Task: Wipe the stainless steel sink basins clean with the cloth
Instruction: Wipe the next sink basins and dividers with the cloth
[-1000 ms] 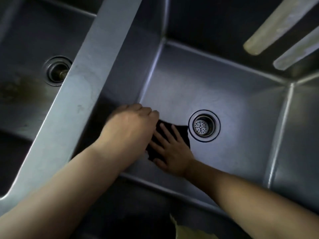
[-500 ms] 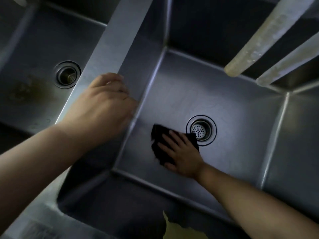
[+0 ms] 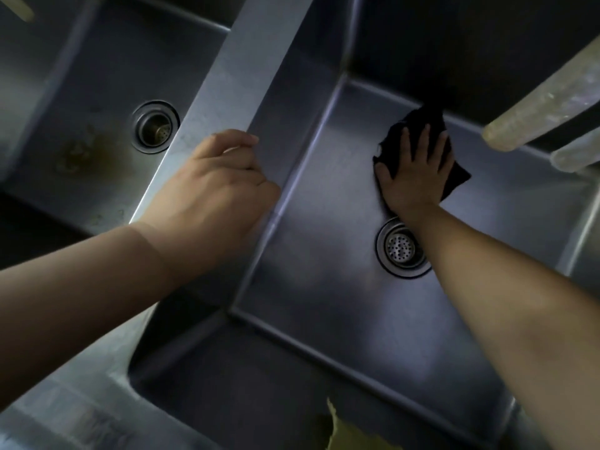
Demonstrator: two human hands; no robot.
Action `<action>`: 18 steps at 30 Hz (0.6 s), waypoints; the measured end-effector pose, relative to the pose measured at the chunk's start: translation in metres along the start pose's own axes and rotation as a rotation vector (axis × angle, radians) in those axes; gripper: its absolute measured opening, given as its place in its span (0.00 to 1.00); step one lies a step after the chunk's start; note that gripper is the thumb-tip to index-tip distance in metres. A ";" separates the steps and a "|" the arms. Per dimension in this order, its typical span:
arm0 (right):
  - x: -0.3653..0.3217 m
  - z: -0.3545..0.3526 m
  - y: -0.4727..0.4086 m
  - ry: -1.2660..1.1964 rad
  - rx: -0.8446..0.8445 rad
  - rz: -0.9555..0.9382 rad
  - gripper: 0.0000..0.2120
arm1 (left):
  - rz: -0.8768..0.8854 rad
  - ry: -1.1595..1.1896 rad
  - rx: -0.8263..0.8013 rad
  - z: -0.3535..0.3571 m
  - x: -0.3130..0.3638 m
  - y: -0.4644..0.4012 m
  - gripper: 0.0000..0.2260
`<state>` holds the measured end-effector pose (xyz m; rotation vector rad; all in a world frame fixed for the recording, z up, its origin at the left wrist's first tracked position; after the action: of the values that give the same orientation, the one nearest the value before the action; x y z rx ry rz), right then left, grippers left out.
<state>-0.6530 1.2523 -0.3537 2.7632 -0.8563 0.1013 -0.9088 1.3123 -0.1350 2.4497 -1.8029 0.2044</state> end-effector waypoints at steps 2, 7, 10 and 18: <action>-0.037 -0.001 0.018 -0.009 0.031 -0.107 0.34 | -0.001 -0.007 0.004 0.000 0.001 0.000 0.05; -0.127 0.009 0.099 -0.018 0.089 -0.474 0.34 | -0.003 -0.032 -0.009 -0.001 0.004 -0.001 0.06; -0.156 0.018 0.154 -0.028 0.104 -0.683 0.33 | -0.008 -0.045 0.003 -0.001 0.003 0.000 0.07; -0.112 0.043 0.247 0.088 0.090 -1.090 0.29 | 0.003 -0.148 -0.019 0.000 0.007 0.000 0.06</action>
<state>-0.8852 1.1058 -0.3580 2.8586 0.7325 0.0530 -0.9063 1.3055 -0.1339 2.5092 -1.8553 0.0060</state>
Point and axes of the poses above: each hand's wrist, its own y-axis away from the middle knuckle, its own z-axis out of the palm, x = y × z, the point moved 6 cm from there along -y, towards the middle knuckle, and after that the axes turned 12 degrees about y, right-handed, at the moved point
